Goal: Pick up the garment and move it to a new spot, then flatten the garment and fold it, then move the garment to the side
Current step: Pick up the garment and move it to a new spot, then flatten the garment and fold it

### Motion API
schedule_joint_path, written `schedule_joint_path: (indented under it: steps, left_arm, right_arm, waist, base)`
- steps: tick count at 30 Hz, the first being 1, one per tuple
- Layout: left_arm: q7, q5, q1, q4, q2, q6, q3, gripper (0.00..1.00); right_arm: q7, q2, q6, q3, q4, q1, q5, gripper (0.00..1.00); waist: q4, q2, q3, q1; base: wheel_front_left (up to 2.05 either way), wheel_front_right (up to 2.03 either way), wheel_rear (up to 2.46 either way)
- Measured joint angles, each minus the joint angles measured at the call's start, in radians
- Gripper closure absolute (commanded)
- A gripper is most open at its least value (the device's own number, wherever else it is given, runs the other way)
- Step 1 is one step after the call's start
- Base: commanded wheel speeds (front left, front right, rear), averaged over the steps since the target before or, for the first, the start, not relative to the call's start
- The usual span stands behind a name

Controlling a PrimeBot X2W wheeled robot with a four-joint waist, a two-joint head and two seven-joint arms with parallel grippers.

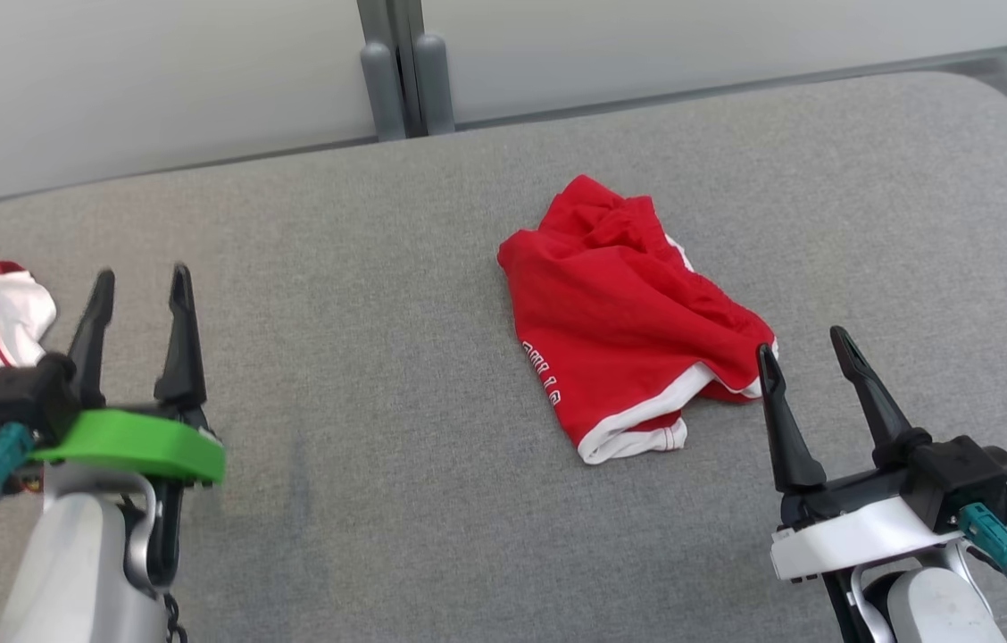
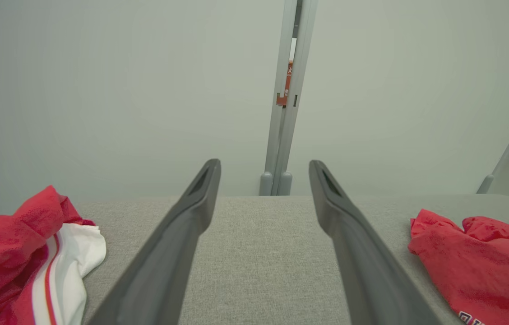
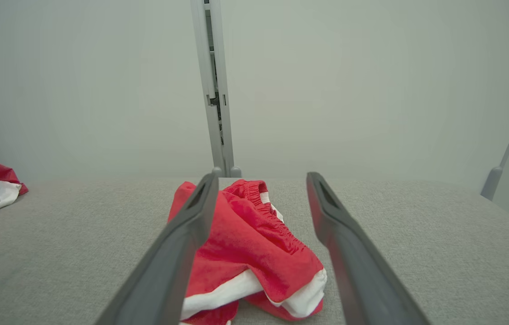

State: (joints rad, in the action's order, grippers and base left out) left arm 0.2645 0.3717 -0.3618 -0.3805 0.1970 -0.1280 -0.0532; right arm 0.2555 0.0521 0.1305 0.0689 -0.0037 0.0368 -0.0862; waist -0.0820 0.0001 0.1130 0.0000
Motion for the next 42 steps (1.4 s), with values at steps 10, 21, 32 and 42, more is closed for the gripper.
schedule_joint_path:
  steps: [10, 21, 32, 42]
  left_arm:
    - [0.000, -0.006, 0.161, 0.062, -0.002, 0.000, 0.002, 0.00]
    - [0.000, -0.020, 0.272, 0.139, -0.007, 0.000, 0.040, 0.00]
    - [0.000, -0.062, 0.311, 0.169, -0.010, 0.000, 0.030, 0.00]
    - [0.000, -0.069, 0.311, 0.169, -0.015, 0.000, 0.037, 0.00]
  right_arm:
    - [0.002, -0.001, 0.000, -0.001, 0.038, -0.036, 0.000, 0.00]
    - [0.002, -0.002, 0.000, -0.002, 0.047, -0.060, -0.008, 0.00]
    - [0.002, -0.002, 0.000, -0.006, 0.049, -0.073, -0.009, 0.00]
    - [0.001, -0.002, 0.000, -0.012, 0.055, -0.077, -0.017, 0.00]
  waist:
    - [0.016, 0.0000, -0.089, 0.0000]
    - [0.053, 0.0000, -0.140, 0.0000]
    - [0.080, 0.0000, -0.141, 0.0000]
    - [0.090, 0.0000, -0.140, 0.0000]
  base:
    - [0.00, 0.00, 0.00]
    - [0.00, 0.00, 0.00]
    - [0.00, 0.00, 0.00]
    - [0.00, 0.00, 0.00]
